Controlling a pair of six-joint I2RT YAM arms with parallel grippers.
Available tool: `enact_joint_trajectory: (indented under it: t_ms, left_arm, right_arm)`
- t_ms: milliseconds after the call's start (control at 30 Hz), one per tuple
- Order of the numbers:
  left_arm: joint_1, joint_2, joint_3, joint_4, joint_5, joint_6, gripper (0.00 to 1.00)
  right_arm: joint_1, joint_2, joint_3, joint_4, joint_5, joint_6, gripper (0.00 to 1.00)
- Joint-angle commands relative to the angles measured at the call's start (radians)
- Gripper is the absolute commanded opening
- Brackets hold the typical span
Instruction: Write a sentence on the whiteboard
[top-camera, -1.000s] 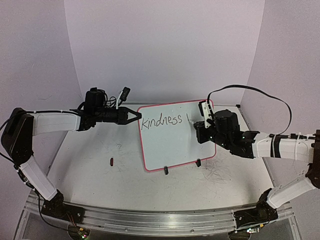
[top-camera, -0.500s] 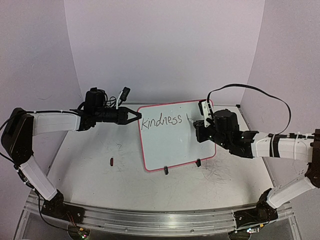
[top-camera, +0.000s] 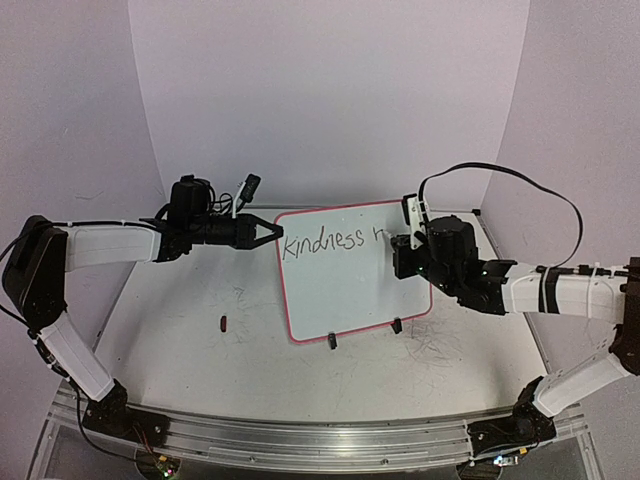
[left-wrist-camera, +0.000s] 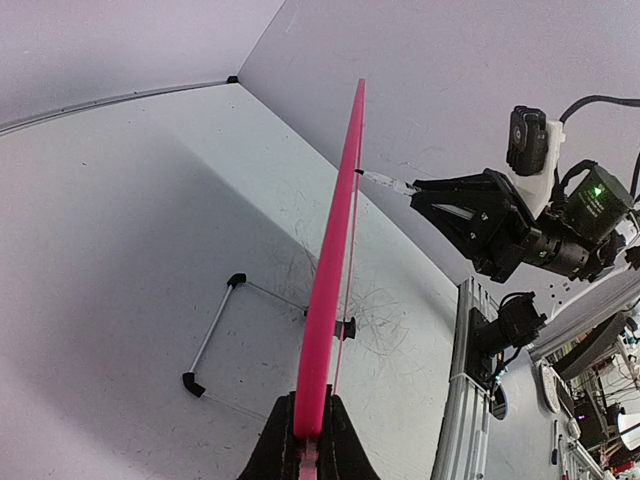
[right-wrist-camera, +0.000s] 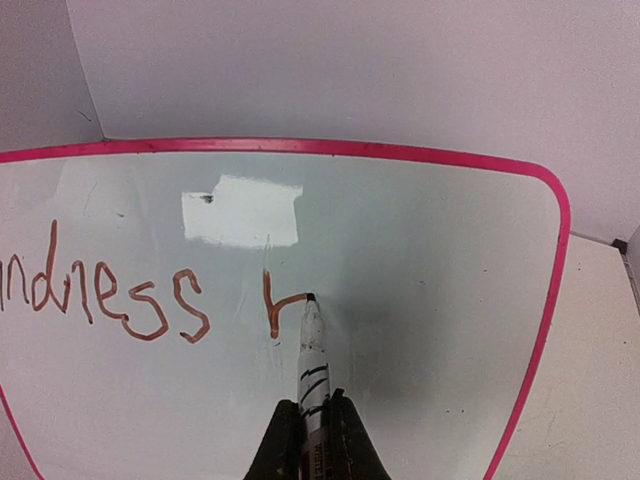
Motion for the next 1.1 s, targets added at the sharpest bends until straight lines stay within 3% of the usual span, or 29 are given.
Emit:
enact_joint_trajectory:
  t_ms: [0,867,1067]
  left_arm:
    - [-0.006,-0.033,0.006,0.008,-0.029,0.041,0.00]
    - [-0.007,-0.032,0.007,0.006,-0.032,0.044,0.00]
    - [-0.007,-0.035,0.006,0.005,-0.033,0.046,0.00]
  right_arm:
    - [-0.004,-0.019,0.007,-0.013,0.024,0.020,0.00]
    - [0.010,-0.008,0.002,-0.018,-0.090,0.041,0.00]
    - [0.006,-0.096,-0.046,0.015,-0.047,0.058,0.00]
